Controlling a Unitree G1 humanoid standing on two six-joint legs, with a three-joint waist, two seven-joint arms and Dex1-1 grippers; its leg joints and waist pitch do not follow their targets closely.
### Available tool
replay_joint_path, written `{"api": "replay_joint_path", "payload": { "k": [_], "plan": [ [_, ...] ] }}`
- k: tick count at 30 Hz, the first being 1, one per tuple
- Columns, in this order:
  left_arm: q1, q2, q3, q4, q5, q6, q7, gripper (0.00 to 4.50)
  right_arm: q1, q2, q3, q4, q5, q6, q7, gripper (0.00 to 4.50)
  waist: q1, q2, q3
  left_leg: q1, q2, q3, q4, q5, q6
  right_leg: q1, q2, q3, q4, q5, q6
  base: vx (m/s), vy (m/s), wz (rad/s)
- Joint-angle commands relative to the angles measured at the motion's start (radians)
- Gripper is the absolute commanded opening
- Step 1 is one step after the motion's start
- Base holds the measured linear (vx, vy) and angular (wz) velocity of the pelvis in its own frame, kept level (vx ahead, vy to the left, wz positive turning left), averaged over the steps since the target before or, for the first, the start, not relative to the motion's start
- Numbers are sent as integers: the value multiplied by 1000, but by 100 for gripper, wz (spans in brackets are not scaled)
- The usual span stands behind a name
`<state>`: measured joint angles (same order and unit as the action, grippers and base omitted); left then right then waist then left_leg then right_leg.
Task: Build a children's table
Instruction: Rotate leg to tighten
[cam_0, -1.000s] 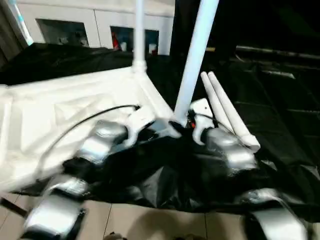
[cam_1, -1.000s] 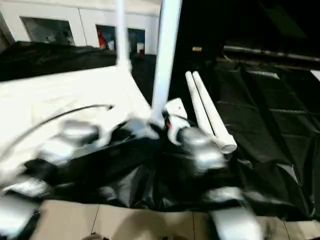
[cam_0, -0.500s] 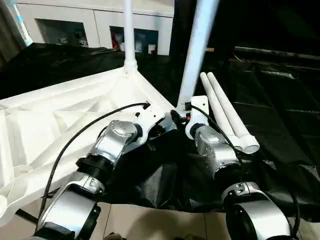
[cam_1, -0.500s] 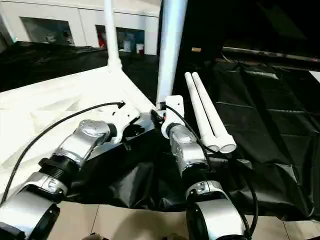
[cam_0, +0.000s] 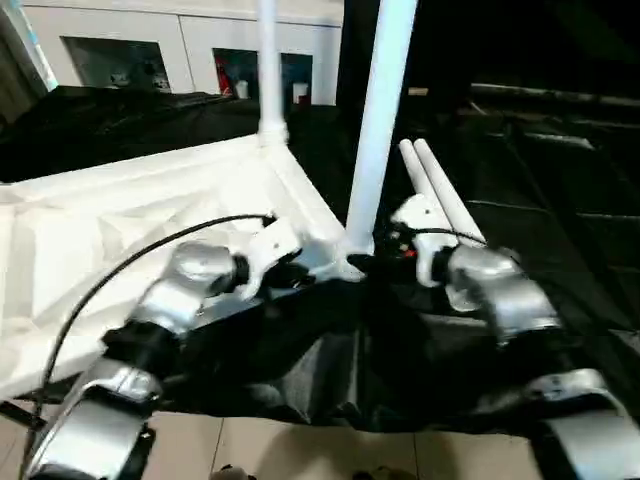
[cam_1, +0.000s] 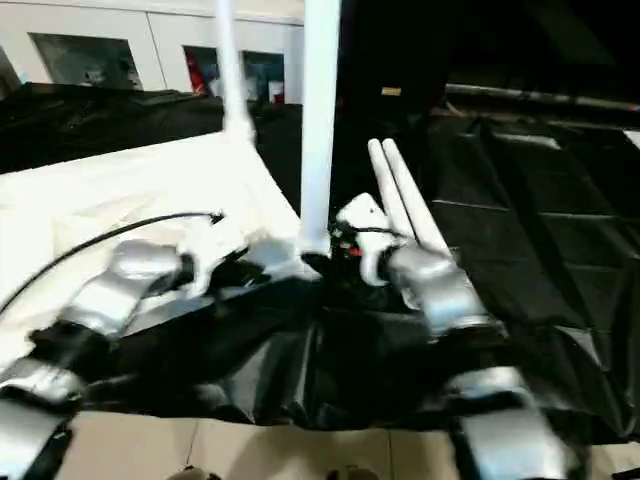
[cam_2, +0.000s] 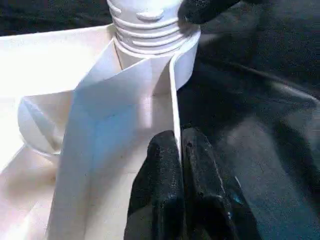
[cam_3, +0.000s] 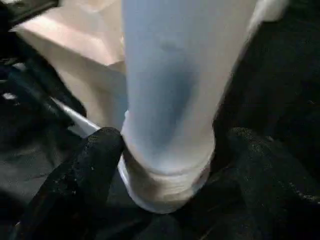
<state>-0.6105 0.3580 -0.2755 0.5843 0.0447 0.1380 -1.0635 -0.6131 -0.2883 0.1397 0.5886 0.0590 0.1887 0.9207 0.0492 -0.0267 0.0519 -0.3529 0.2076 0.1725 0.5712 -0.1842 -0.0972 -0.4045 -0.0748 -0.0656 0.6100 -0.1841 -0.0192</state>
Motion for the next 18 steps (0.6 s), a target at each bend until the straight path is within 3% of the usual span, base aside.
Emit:
{"api": "replay_joint_path", "payload": {
  "k": [1, 5, 10, 11, 13, 17, 18],
  "plan": [
    [24, 3, -23, -39, -35, -33, -71, 0, 18, -26, 28, -37, 16, 16, 66, 367, 3, 5, -67, -2, 22, 3, -52, -125, 77, 60, -57, 45, -61, -79, -249, 0, 0, 0],
    [34, 27, -28, -47, -36, -42, -96, 0, 18, -35, 48, -49, 14, 21, 98, 367, 12, 7, -67, 3, 23, 5, -52, -126, 76, 58, -56, 45, -57, -51, -262, 0, 0, 0],
    [40, 39, -22, -52, -34, -49, -106, 0, 17, -30, 54, -44, 8, 22, 110, 367, 11, 4, -64, 4, 22, 4, -55, -173, 49, 57, -58, 46, -64, -138, -239, 0, 0, 0],
    [42, 41, -19, -54, -33, -50, -107, 0, 16, -26, 50, -44, 13, 25, 112, 367, 11, -1, -64, 4, 22, 4, -54, -174, 48, 57, -58, 47, -65, -144, -235, 0, 0, 0],
    [44, 44, -17, -61, -33, -48, -109, 0, 16, -22, 46, -51, 30, 33, 116, 335, 12, 1, -65, 2, 22, 4, -54, -157, 49, 59, -58, 47, -62, -131, -232, 0, 0, 0],
    [47, 44, -16, -62, -35, -49, -112, 0, 26, -17, 45, -57, 40, 14, 125, 323, 12, 1, -66, 2, 22, 4, -52, -138, 54, 59, -58, 46, -58, -105, -236, 0, 0, 0],
    [48, 43, -17, -61, -35, -50, -112, 0, 30, -16, 44, -56, 42, 14, 126, 298, 12, 1, -66, 1, 21, 4, -53, -138, 55, 59, -57, 46, -59, -104, -236, 0, 0, 0]
  ]
}}
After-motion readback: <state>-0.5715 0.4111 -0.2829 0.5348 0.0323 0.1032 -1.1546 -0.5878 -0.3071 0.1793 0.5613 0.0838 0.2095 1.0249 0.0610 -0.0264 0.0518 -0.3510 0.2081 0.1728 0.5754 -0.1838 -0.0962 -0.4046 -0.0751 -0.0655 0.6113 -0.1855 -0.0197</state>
